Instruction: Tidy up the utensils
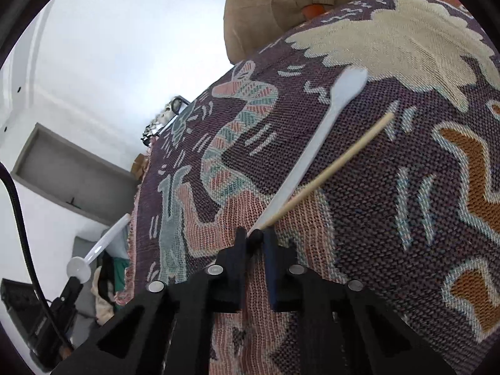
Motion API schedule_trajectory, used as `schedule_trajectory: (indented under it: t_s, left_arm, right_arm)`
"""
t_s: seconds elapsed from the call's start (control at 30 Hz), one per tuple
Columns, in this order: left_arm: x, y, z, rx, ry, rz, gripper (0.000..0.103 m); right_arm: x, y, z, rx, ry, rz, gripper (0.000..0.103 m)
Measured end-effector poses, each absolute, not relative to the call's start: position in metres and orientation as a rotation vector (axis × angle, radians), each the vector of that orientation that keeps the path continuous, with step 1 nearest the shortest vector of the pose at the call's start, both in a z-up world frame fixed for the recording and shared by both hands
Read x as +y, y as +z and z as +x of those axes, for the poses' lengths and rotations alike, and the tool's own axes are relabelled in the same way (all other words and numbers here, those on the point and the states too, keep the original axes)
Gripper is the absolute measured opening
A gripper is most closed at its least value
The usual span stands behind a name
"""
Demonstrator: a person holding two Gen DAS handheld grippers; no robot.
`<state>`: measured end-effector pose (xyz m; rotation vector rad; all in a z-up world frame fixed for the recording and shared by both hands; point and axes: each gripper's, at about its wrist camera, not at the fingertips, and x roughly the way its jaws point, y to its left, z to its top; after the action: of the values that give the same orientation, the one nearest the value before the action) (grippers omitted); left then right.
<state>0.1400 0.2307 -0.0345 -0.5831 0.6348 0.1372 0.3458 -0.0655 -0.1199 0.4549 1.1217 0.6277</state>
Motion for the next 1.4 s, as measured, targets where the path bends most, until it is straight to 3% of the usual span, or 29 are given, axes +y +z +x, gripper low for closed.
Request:
schedule_trajectory:
  t_s: [0.43,1.4]
  left_arm:
    - [0.21,-0.023,0.14,0.619,0.105,-0.565,0.001]
    - [0.069,0.049,0.169,0.576,-0.11,-0.372,0.001]
  right_arm:
    - [-0.094,-0.053,0.289,0.84,0.699,0.282,0.005]
    - [-0.23,0.119,0.221,0.315,0.504,0.089,0.005]
